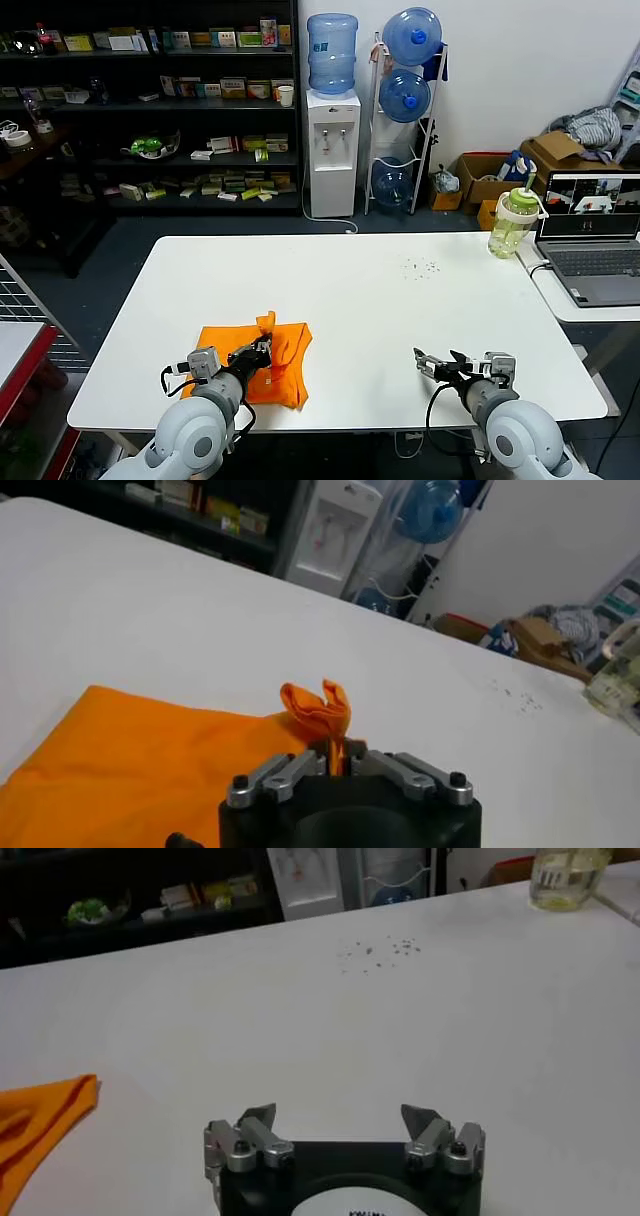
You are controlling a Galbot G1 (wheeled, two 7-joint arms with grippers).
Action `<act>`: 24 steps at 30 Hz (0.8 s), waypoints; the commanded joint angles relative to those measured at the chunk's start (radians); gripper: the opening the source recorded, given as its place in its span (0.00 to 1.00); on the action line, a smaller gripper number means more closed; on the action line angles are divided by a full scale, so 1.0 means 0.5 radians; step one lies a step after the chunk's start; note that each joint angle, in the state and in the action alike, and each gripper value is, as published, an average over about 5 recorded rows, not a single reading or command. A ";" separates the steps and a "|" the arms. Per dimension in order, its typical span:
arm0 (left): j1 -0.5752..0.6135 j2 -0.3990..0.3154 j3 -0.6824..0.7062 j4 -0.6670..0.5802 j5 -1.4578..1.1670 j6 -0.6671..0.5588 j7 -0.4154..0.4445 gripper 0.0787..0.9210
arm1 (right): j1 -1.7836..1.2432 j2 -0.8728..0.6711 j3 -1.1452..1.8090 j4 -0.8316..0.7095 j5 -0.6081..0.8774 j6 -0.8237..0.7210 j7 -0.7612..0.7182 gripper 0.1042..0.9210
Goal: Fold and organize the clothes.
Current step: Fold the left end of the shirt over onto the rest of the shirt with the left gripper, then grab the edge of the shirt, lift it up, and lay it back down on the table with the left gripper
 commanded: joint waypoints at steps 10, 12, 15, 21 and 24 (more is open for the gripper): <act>0.166 0.389 -0.298 -0.064 -0.164 0.027 0.114 0.51 | 0.018 0.001 -0.021 -0.017 0.002 0.007 -0.020 0.88; 0.244 0.544 -0.411 0.012 -0.178 0.024 0.279 0.58 | 0.013 -0.004 -0.016 -0.013 0.003 0.010 -0.030 0.88; 0.330 0.790 -0.536 0.209 -0.217 0.019 0.671 0.68 | 0.005 -0.007 -0.012 -0.004 0.004 0.014 -0.043 0.88; 0.287 1.035 -0.541 0.571 -0.268 0.120 1.275 0.86 | -0.016 -0.018 0.013 0.002 0.005 0.027 -0.076 0.88; 0.231 1.028 -0.504 0.649 -0.266 0.168 1.394 0.88 | -0.031 -0.020 0.027 0.014 0.006 0.028 -0.080 0.88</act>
